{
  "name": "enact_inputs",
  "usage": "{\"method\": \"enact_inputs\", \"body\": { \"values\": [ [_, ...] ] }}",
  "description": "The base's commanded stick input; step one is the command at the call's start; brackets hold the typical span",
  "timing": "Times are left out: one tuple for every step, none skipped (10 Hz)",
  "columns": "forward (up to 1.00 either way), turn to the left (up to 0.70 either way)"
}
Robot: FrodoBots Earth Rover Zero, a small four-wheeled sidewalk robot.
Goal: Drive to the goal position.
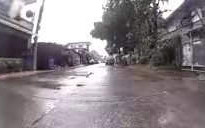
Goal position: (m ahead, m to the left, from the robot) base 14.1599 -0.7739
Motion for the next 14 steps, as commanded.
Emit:
{"method": "enact_inputs", "body": {
  "values": [
    [1.00,0.22],
    [1.00,0.09],
    [1.00,0.00],
    [1.00,0.00],
    [1.00,0.00],
    [1.00,0.00],
    [1.00,0.00],
    [1.00,0.00],
    [1.00,0.00],
    [1.00,0.00],
    [1.00,0.00],
    [1.00,0.00],
    [1.00,0.00],
    [1.00,0.00]
  ]
}}
